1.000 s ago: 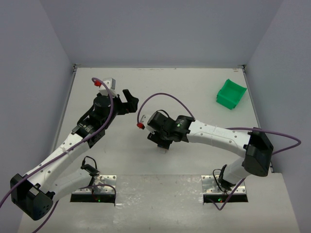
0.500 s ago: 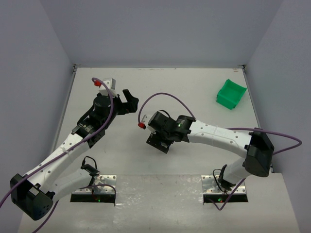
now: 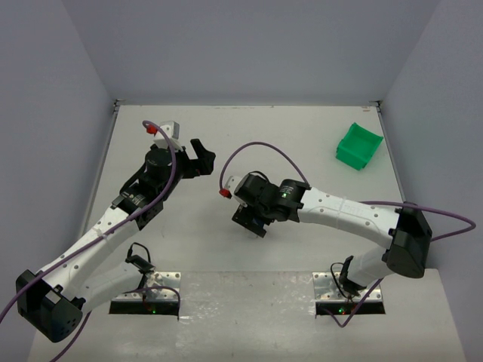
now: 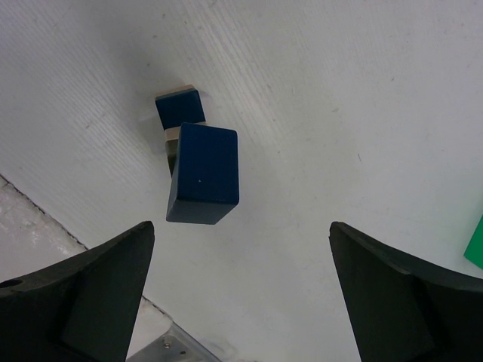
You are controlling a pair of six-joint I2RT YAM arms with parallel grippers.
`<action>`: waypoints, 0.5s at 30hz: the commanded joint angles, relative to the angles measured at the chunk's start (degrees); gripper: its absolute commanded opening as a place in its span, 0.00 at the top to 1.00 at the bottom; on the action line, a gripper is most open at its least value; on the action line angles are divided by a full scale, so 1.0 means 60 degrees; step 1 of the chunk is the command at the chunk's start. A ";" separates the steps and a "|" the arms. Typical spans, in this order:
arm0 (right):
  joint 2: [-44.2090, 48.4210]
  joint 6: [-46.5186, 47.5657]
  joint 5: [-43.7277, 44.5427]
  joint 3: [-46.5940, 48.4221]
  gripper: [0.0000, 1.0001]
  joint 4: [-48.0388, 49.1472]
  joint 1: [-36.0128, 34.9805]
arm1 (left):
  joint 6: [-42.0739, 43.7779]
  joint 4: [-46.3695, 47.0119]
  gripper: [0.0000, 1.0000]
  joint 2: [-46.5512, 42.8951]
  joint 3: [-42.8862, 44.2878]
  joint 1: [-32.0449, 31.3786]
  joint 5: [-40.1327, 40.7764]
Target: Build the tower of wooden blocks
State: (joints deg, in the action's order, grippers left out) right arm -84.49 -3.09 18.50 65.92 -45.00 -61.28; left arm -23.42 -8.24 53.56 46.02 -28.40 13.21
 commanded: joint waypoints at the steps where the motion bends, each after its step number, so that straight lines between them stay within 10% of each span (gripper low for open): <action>1: 0.0095 -0.0158 0.0183 -0.0030 0.01 0.0015 -0.0012 | 0.0051 0.0523 0.00 -0.0196 -0.0009 0.0134 -0.0092; 15: -0.0299 -0.0171 0.0324 0.0109 0.01 -0.0118 -0.0012 | 0.0082 0.0553 0.00 -0.0211 -0.0023 0.0134 -0.0146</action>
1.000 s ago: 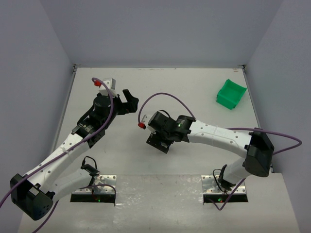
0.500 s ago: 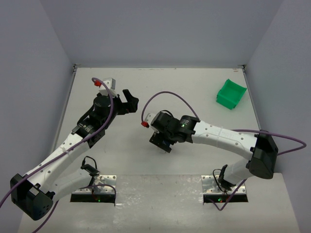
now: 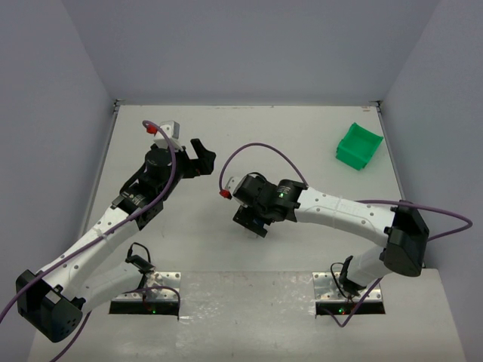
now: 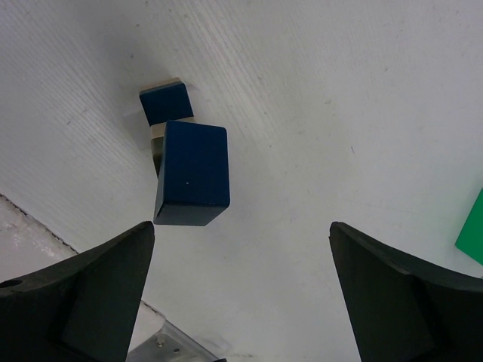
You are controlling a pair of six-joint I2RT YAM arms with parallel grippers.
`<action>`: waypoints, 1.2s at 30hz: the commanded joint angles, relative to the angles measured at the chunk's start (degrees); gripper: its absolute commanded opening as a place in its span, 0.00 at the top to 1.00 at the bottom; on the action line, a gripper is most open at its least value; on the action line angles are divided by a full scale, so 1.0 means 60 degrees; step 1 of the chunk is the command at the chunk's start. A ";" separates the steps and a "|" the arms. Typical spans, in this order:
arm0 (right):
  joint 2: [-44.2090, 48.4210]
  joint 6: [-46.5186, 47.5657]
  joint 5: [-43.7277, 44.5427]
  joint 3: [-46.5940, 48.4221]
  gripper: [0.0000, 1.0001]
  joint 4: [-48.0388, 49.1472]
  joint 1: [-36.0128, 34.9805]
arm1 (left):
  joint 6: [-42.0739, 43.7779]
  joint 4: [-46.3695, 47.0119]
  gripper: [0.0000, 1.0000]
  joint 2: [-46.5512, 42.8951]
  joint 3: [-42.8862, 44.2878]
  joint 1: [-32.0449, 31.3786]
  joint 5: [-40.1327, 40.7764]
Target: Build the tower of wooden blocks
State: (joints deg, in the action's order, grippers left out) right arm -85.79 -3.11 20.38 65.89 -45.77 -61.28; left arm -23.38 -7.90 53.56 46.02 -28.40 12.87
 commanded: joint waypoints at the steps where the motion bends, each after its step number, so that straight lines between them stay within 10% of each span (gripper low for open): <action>1: -0.0081 -0.0169 -0.0018 0.0122 0.01 0.0023 -0.0012 | 0.0073 0.0497 0.00 -0.0211 -0.0023 0.0134 -0.0093; 36: -0.0101 -0.0368 0.0314 0.0069 0.01 -0.0079 0.0222 | 0.0073 0.0488 0.00 -0.0196 -0.0023 0.0134 -0.0079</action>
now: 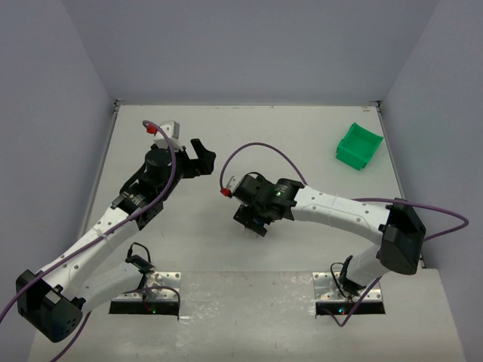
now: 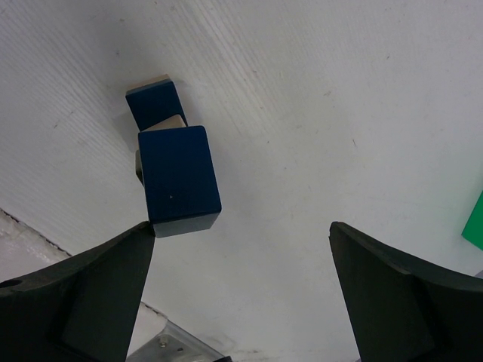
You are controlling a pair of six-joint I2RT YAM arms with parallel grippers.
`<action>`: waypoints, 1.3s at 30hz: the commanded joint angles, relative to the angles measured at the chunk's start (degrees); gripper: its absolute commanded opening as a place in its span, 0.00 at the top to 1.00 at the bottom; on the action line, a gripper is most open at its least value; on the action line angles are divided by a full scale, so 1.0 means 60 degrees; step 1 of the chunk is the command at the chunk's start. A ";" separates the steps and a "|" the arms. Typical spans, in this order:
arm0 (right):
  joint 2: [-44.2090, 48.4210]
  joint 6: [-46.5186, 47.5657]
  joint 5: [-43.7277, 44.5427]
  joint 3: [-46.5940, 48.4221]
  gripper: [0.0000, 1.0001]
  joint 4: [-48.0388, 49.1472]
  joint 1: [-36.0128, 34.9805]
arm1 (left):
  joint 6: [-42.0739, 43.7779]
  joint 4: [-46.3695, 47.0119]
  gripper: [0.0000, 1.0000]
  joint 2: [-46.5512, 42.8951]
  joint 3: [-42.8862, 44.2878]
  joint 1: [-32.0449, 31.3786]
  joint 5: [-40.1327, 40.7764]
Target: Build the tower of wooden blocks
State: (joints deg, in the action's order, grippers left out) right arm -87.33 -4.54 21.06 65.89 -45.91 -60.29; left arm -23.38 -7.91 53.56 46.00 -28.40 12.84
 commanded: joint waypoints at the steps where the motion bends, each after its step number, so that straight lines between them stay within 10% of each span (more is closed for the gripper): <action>1: 0.0155 -0.0124 0.0171 0.0077 0.01 -0.0080 0.0058 | 0.0074 0.0497 0.00 -0.0196 -0.0020 0.0134 -0.0075; 39: -0.0722 0.1983 -0.2510 0.0195 0.03 0.1070 0.0569 | 0.0251 0.0557 0.00 -0.0182 -0.0034 0.0135 -0.0192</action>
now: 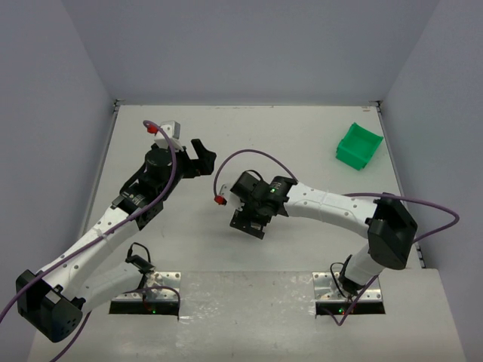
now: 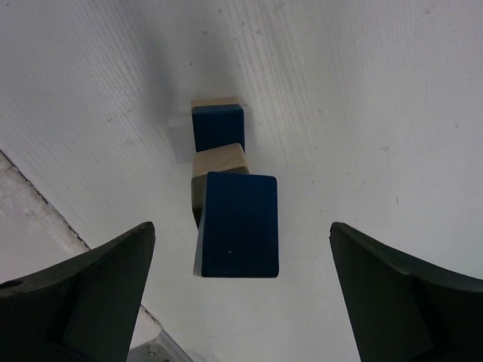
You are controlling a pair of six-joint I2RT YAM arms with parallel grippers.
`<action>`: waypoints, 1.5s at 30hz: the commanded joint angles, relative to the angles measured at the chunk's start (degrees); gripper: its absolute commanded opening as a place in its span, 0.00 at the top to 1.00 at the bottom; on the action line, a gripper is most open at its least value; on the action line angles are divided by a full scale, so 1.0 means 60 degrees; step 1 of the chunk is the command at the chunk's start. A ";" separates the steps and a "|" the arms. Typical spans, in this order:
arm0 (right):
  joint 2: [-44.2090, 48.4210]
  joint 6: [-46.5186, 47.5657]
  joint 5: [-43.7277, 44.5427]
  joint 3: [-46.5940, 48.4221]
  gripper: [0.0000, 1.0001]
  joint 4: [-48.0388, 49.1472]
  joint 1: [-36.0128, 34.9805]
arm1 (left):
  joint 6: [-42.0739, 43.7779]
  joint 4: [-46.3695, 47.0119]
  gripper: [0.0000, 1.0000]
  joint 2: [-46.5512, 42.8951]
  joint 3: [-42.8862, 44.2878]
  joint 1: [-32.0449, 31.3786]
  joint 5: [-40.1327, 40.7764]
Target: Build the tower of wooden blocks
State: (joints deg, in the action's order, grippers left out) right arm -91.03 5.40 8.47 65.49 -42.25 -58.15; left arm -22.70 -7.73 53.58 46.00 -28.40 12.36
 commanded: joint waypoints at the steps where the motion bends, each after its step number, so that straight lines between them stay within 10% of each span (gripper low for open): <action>1: -0.0129 0.0399 -0.0541 0.0227 0.09 0.0487 0.0283 | 0.0147 0.0526 0.00 -0.0163 -0.0034 0.0134 -0.0112; 45: -0.0779 0.0624 -0.0913 -0.0457 0.59 0.1124 0.0449 | 0.0150 0.0555 0.00 0.0021 -0.0019 0.0134 -0.0112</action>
State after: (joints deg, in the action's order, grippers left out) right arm -96.22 8.88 2.37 62.78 -37.45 -55.61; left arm -22.52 -7.49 53.74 45.91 -28.40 12.36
